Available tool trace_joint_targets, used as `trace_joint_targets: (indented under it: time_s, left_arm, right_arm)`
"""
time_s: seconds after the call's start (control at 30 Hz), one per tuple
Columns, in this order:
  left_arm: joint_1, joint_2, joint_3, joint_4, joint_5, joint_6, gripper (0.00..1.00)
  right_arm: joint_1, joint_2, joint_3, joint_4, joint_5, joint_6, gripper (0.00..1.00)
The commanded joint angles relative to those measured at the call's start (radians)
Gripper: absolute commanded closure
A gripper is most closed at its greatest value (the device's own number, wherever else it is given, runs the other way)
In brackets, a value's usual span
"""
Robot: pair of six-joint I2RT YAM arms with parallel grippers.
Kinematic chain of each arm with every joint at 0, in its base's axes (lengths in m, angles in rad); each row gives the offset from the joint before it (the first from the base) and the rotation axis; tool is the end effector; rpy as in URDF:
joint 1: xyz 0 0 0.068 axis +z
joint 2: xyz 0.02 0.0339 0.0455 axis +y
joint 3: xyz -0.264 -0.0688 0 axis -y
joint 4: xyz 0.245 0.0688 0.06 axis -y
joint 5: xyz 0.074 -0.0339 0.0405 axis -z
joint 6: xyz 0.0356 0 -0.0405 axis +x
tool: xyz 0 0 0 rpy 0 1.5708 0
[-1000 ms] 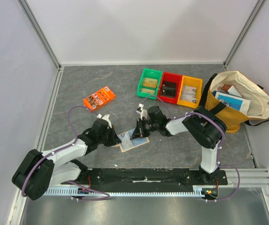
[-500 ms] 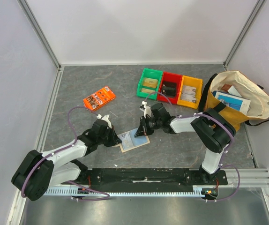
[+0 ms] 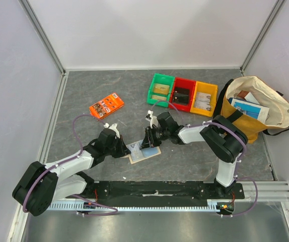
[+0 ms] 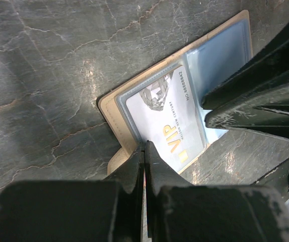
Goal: Take the credit cards out of the card holder
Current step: Remove the credit card from the card holder.
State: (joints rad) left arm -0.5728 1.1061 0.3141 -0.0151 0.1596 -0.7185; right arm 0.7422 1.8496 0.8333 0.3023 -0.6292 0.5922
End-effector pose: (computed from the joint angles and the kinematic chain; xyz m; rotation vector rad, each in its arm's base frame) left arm 0.1583 -0.1088 0.1384 -0.1025 2.5149 -0.7685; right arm 0.2440 0.2522 0.1233 -0.5588 2.4696 1.3480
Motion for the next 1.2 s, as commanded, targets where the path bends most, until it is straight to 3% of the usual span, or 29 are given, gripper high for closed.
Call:
trace_joint_targets:
  time_s: [0.0, 0.33, 0.43, 0.6, 1.17]
  left_arm:
    - [-0.004, 0.008, -0.027, 0.001, 0.006, -0.029, 0.98]
    - [-0.002, 0.028, -0.041, 0.044, 0.032, -0.042, 0.98]
    - [-0.002, 0.031, -0.041, 0.047, 0.034, -0.042, 0.98]
    - [-0.002, 0.026, -0.044, 0.047, 0.032, -0.045, 0.98]
    - [0.001, -0.042, -0.044, -0.032, -0.011, -0.039, 0.98]
  right_arm:
    - [0.005, 0.045, 0.03, 0.02, 0.011, 0.02, 0.69]
    - [0.017, 0.077, 0.02, 0.13, -0.07, 0.078, 0.71]
    - [0.016, 0.079, 0.017, 0.147, -0.076, 0.083, 0.78]
    - [0.016, 0.082, 0.007, 0.167, -0.079, 0.086, 1.0]
    - [-0.038, -0.013, 0.0, 0.009, -0.027, -0.034, 1.0]
